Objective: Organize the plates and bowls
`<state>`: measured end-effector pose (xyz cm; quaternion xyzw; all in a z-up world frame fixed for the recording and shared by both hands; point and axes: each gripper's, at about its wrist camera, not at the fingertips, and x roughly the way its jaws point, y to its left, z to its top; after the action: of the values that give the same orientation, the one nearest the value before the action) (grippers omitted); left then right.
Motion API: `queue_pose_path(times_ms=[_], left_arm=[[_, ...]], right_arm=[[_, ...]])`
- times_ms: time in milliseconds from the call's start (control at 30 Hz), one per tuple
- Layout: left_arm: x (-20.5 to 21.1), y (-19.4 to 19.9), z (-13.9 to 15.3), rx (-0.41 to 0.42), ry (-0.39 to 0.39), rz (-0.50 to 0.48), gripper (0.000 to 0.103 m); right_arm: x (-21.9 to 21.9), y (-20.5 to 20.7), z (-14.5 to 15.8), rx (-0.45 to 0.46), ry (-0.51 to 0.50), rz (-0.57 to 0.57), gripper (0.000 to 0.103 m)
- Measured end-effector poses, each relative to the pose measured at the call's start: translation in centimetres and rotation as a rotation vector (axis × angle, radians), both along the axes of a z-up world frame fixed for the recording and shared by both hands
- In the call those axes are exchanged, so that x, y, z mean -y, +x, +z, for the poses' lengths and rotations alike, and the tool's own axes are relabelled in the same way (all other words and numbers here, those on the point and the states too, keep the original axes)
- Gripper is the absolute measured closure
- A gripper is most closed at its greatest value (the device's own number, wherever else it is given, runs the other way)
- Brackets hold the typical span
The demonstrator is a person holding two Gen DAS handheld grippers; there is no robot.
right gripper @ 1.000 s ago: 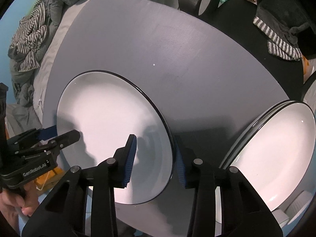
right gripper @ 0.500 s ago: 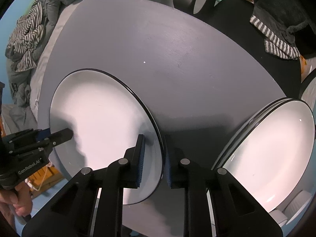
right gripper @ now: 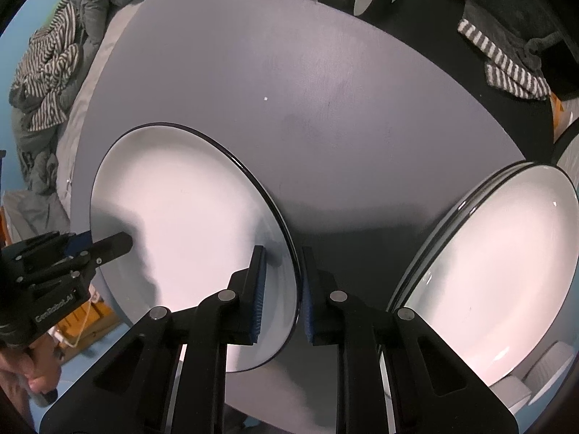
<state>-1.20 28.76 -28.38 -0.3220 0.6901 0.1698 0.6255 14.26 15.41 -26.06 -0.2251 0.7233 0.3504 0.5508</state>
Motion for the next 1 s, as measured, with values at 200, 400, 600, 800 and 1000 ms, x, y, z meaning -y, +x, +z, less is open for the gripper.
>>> queue_pose_path(times_ms=[200,400,600,800,1000], left_arm=[[-0.2,0.4,-0.2,0.002,-0.017,0.006,0.083],[0.1,1.0,0.2,0.006,-0.013,-0.005,0.083],[0.7,1.5,0.9,0.018,-0.015,-0.018,0.083],[1.9,2.5,1.9,0.034,-0.003,-0.033,0.083],[3.3,3.9,2.9,0.044,0.008,-0.059,0.083]], right_arm=[[0.2,-0.1,0.6,-0.003,-0.001,0.009,0.087],[0.6,0.0,1.3,0.002,-0.006,0.009,0.087],[1.3,0.5,2.4,0.010,-0.016,0.010,0.087],[2.5,1.3,3.5,0.016,-0.011,-0.009,0.087],[3.8,2.2,4.4,0.029,-0.005,-0.030,0.087]])
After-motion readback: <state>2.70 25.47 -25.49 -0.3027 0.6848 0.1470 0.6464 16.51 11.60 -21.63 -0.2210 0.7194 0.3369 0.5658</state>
